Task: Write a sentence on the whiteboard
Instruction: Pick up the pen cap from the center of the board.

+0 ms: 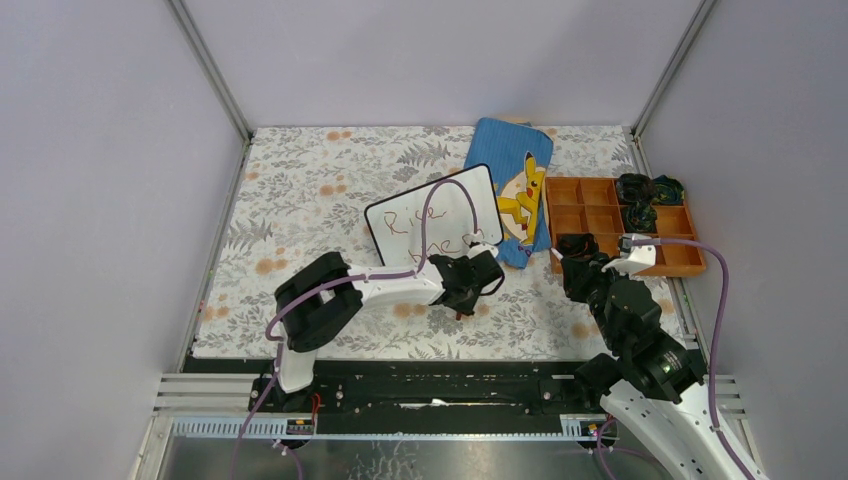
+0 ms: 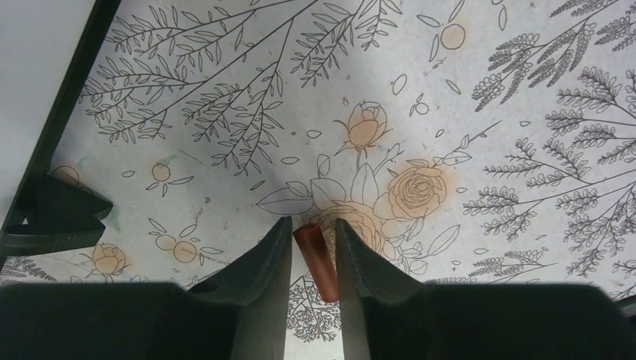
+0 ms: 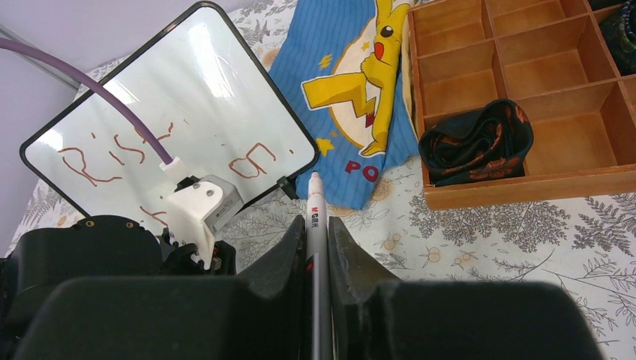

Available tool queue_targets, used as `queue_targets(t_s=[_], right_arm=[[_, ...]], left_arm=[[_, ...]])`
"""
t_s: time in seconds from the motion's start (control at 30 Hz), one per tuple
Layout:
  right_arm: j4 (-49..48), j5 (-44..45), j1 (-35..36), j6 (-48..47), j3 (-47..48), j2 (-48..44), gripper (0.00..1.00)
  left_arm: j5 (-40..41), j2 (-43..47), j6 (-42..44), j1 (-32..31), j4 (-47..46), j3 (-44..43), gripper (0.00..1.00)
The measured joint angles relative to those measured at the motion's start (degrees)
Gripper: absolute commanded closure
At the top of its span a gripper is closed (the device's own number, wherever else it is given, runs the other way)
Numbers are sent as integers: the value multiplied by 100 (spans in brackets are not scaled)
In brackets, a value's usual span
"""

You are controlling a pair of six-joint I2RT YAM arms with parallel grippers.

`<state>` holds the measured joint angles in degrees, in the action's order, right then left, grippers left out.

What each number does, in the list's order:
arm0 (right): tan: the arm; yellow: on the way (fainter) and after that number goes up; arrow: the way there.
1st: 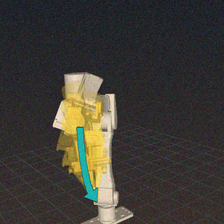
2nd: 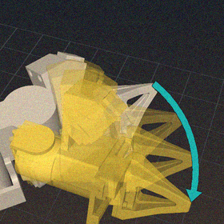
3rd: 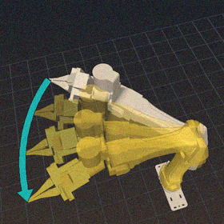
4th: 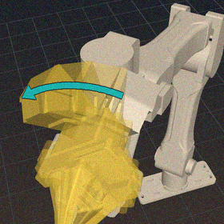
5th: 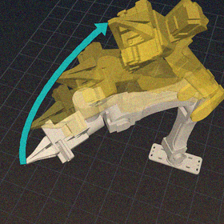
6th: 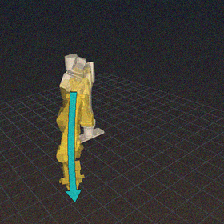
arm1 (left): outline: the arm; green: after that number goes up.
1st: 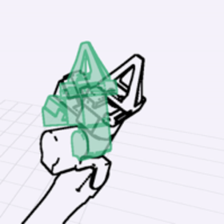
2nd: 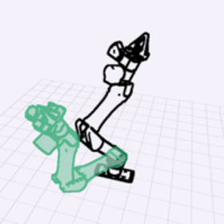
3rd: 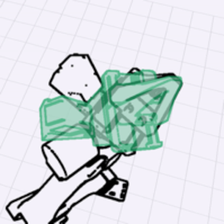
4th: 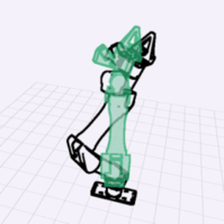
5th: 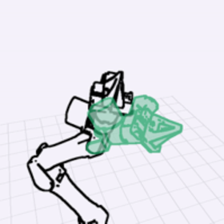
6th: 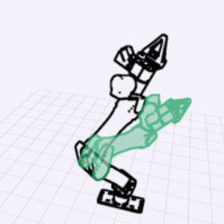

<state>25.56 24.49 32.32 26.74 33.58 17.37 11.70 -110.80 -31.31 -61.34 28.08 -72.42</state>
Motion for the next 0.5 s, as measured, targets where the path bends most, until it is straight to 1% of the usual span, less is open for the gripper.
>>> queue_targets(t_s=[0.1,0.27,0.4,0.5], right_arm=[[26,0,0,0,0,-2,100],[96,0,0,2,0,-2,100],[98,0,0,2,0,-2,100],[98,-2,0,4,0,-2,100]], left_arm=[[-46,22,-17,-2,-37,20,60],[-92,76,-26,-7,-37,90,60],[-98,96,-26,-7,-33,116,63],[-98,96,-22,-7,-24,118,68]])
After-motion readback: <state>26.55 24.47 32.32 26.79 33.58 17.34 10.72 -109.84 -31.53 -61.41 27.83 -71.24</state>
